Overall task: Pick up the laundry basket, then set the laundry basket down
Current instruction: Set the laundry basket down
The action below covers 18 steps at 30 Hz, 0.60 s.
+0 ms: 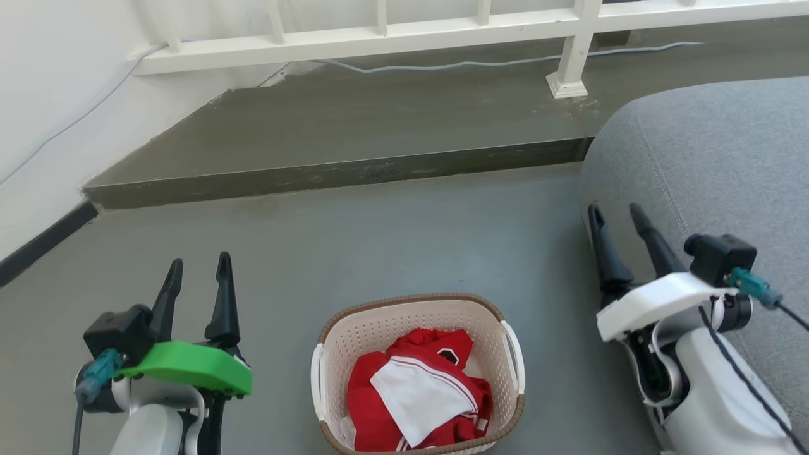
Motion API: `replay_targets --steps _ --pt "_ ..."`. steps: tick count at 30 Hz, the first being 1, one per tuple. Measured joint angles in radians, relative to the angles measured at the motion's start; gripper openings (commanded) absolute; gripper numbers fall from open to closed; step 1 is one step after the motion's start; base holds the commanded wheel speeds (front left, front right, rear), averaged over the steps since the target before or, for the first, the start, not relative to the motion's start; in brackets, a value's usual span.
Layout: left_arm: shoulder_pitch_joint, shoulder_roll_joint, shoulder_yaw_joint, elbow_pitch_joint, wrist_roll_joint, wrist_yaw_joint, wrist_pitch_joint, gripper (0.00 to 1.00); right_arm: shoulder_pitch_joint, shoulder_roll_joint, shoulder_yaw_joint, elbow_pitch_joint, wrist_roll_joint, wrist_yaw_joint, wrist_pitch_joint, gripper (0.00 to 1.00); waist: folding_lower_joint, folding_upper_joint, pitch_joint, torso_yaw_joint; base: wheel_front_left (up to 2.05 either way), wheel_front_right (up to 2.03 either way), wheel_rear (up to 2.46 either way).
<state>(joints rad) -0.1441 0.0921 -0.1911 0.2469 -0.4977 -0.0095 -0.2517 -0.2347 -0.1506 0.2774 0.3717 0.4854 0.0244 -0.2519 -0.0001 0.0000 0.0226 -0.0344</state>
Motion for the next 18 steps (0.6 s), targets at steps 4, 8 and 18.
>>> replay_targets --steps 4,8,18 --pt "0.028 -0.004 0.02 -0.031 0.031 -0.008 0.0 1.0 0.033 0.017 -0.004 -0.026 -0.024 0.0 0.0 1.0 0.0 0.0 -0.003 0.002 0.0 0.0 0.0" --pt "0.053 -0.01 0.034 -0.058 0.043 -0.01 0.0 1.0 0.052 0.019 -0.011 -0.049 -0.058 0.0 0.0 1.0 0.0 0.0 -0.005 0.003 0.0 0.0 0.0" --pt "0.101 -0.022 0.061 -0.096 0.089 -0.035 0.0 1.0 0.096 0.024 -0.036 -0.092 -0.098 0.002 0.0 1.0 0.0001 0.0 -0.006 0.006 0.0 0.0 0.0"
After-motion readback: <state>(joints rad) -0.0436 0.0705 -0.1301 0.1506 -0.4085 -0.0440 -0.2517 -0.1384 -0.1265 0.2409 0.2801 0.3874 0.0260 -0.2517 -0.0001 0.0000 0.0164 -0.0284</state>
